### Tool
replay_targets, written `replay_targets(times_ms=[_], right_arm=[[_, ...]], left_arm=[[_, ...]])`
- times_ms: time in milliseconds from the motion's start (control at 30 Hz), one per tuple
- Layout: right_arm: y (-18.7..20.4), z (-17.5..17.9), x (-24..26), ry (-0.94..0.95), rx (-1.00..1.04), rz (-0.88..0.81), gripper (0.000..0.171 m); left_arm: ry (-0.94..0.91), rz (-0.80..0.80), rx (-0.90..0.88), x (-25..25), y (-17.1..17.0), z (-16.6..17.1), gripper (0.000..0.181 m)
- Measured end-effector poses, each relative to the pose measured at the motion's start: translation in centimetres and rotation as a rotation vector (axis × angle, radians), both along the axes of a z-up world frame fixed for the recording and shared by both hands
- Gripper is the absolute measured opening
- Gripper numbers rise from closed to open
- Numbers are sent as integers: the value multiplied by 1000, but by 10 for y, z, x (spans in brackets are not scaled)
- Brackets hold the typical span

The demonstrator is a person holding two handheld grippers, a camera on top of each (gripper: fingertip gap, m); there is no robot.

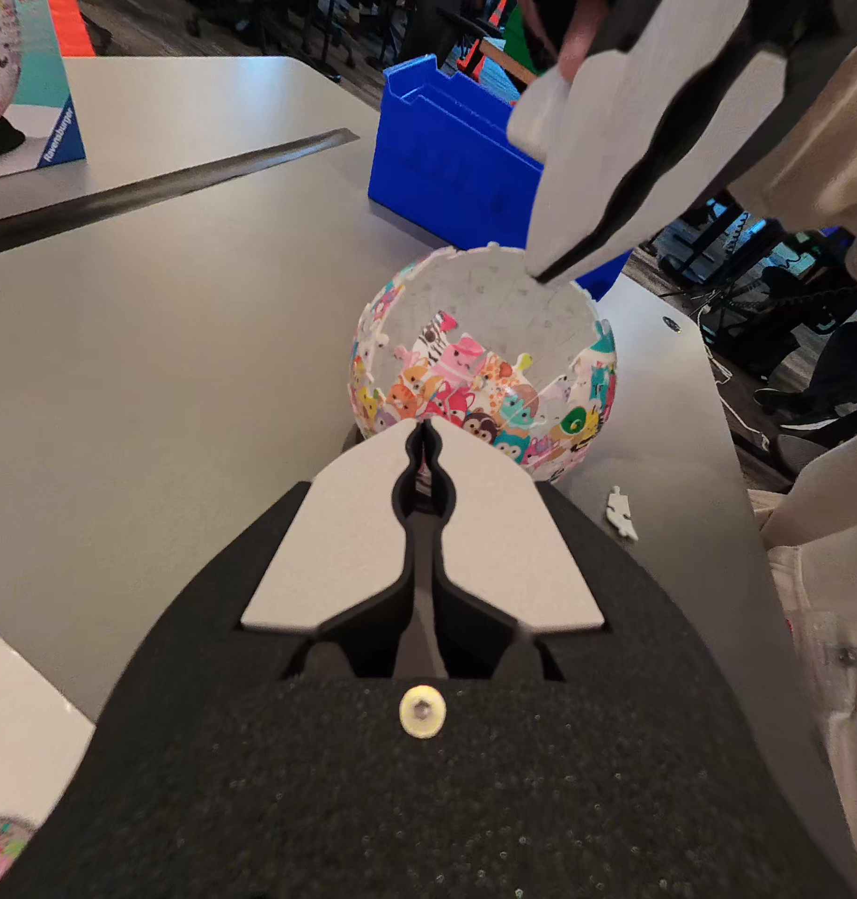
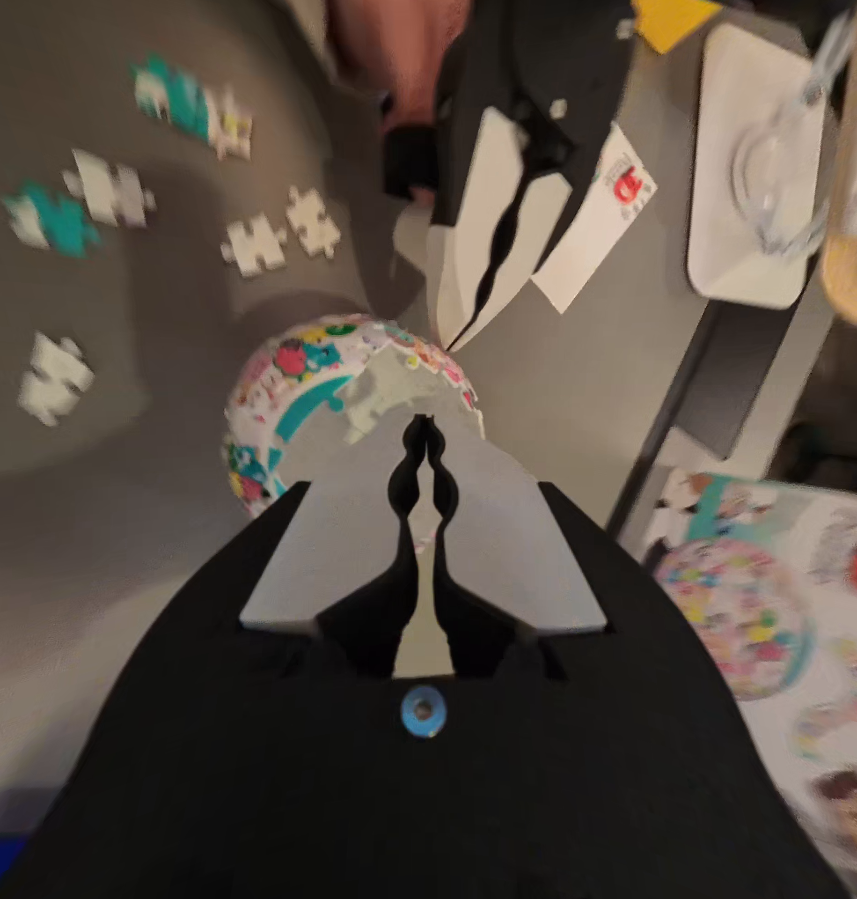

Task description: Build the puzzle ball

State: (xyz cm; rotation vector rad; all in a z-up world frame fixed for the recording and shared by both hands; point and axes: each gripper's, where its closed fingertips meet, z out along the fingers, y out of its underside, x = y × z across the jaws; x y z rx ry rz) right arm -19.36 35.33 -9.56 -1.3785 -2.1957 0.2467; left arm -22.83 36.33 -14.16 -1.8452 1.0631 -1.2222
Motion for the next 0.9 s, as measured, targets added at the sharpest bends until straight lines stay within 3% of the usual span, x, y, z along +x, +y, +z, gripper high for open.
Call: replay_targets(times_ms=[133, 267, 367, 467, 900], right_arm=[[-3, 6, -9, -17, 229, 302, 0], [10, 1, -2, -118, 190, 368, 0], [19, 1, -9, -97, 287, 436, 31], [13, -11, -18, -92, 354, 550, 34], [1, -24, -29, -122, 307, 692, 17]], left_arm=[[-23, -3, -17, 1, 0, 3, 0], [-30, -1, -9, 0, 2, 6, 0], [-34, 2, -17, 0, 3, 5, 0], [-24, 2, -26, 0, 5, 0, 0], [-34, -2, -40, 1, 5, -2, 0]])
